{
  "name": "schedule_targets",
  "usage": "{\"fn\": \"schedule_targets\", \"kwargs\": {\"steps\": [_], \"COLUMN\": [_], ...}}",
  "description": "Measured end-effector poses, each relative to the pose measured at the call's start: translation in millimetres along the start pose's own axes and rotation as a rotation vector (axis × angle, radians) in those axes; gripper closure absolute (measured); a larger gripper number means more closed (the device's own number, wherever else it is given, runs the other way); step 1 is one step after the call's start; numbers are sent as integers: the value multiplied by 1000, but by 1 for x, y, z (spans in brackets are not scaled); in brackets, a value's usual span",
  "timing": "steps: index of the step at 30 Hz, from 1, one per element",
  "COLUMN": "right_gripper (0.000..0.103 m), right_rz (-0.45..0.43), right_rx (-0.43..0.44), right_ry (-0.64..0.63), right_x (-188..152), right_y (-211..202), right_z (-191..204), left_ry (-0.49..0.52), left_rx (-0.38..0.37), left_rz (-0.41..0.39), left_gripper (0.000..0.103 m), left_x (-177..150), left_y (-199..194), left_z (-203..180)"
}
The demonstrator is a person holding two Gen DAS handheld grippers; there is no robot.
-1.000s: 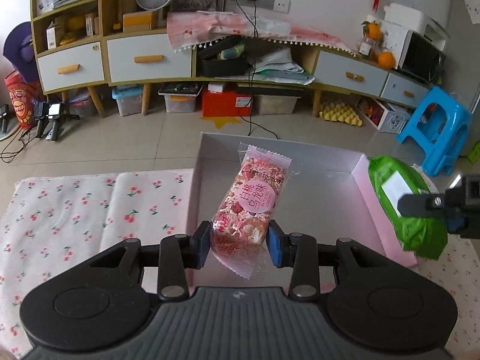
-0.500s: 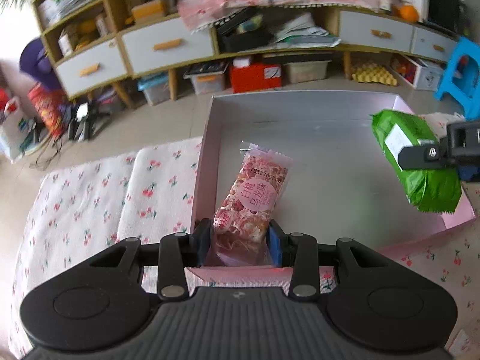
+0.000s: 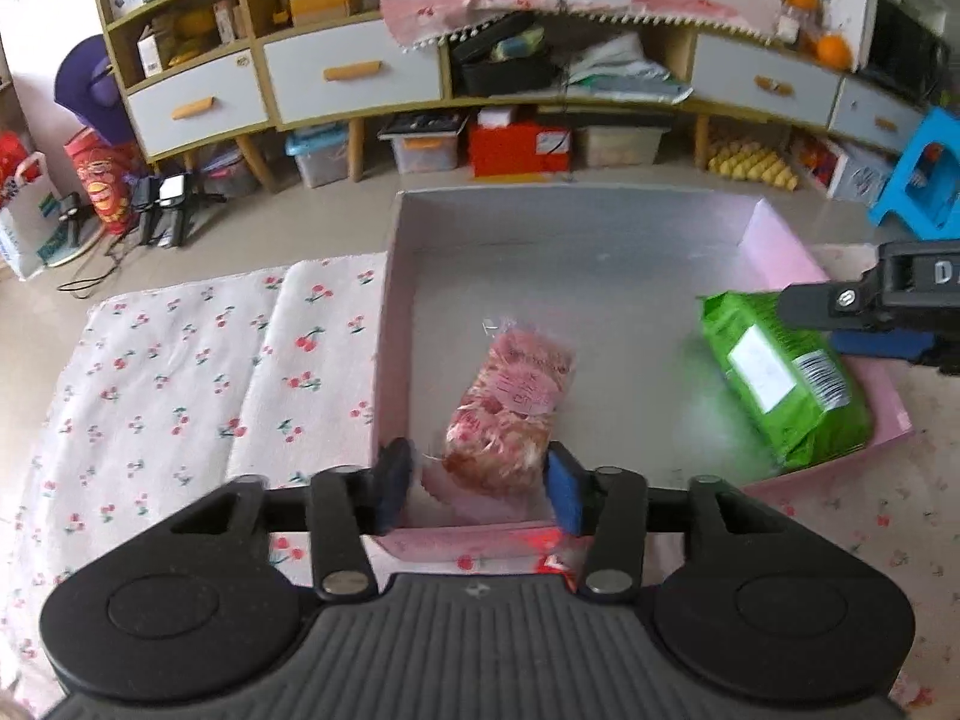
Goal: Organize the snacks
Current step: 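Place nougat bar in pink box with left tool while right tool drops green pack, then grasp white bread pack with left tool while right tool grasps silver bar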
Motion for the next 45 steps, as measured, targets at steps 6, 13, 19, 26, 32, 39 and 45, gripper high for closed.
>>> {"fn": "schedule_targets", "kwargs": {"steps": [6, 13, 19, 26, 32, 39, 45], "right_gripper": [37, 27, 19, 13, 11, 10, 10], "right_rz": [5, -4, -13, -8, 10, 57, 168], "right_rx": [-13, -38, -51, -65, -51, -30, -38], "right_ry": [-7, -4, -13, -33, -30, -65, -91], "right_x": [-4, -11, -22, -42, -57, -82, -116], "right_y": [-13, -39, -64, -90, -100, -90, -73], "right_z": [1, -3, -2, -2, -1, 6, 17], "left_ry": [13, 53, 36, -17, -15, -11, -3], "left_rx": [-66, -61, -38, -37, -30, -20, -31], "left_rz": [-36, -44, -34, -27, 2, 48, 64], "left_gripper": [31, 16, 10, 3, 1, 1, 1], "left_x": [1, -6, -16, -30, -48, -73, -92], "left_y": [-11, -30, -45, -68, -75, -69, -64], "left_z": [-10, -16, -9, 12, 19, 32, 49]}}
Point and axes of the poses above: each gripper's, at about its wrist camera, not at the fingertips, and y roughly the way its jaws point, z to its left, x to its top, the point moved 10 cm from there along y, roughly the way its jaws point, and after that the axes turned 14 degrees about z, right-handed, at the moved point
